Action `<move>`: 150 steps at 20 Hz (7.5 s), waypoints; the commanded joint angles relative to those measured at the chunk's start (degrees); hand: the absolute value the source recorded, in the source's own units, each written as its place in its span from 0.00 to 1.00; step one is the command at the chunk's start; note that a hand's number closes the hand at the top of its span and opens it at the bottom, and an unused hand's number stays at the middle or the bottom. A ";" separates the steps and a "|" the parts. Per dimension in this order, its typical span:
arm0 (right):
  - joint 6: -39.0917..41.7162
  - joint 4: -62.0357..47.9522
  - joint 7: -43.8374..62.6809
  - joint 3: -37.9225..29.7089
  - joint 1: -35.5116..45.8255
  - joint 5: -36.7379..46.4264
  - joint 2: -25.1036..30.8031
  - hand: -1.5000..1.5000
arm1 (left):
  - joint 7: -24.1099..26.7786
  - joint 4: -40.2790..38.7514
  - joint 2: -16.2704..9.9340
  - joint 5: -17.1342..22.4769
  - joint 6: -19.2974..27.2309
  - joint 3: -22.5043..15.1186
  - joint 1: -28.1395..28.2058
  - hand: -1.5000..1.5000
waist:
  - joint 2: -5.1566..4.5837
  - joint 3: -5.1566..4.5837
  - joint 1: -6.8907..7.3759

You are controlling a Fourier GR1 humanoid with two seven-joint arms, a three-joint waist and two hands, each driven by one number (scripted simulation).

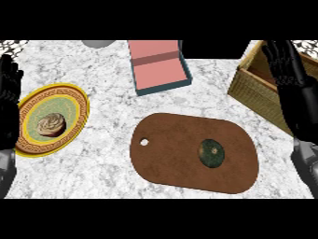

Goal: Pick the squash from the cutting board and place it in the basket

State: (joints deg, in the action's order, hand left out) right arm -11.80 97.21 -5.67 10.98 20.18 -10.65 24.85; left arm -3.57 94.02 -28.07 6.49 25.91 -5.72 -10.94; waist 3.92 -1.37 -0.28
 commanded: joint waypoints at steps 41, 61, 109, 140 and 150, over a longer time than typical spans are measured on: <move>64.85 13.84 14.86 2.17 25.07 1.93 37.74 0.00 | -10.49 -12.13 6.04 9.21 -15.00 -7.25 17.87 0.50 | -3.89 1.35 0.34; 59.57 13.95 10.71 7.47 12.44 23.77 16.60 0.00 | -8.61 -14.77 8.70 6.99 -17.70 -4.31 18.26 0.50 | -4.03 1.37 0.92; 38.47 -8.01 -13.89 18.66 -4.76 69.74 2.69 0.00 | -8.28 -14.55 11.99 2.29 -24.28 2.11 21.70 0.50 | -3.90 1.37 0.37; 31.48 -27.20 21.90 -5.98 4.76 81.25 -18.56 1.00 | -11.62 -9.82 13.94 -0.43 -23.49 4.76 20.31 0.50 | -4.14 1.08 -1.82; 5.16 -17.33 53.62 -19.69 24.95 74.52 -24.78 1.00 | -13.67 -10.37 14.39 -0.15 -25.67 2.26 18.05 0.50 | -4.28 1.50 3.47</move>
State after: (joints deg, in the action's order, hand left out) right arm 3.77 76.27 38.54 -4.84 37.76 66.09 1.19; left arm -15.28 85.52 -13.77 6.62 0.90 -2.38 7.26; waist -0.07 0.36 1.75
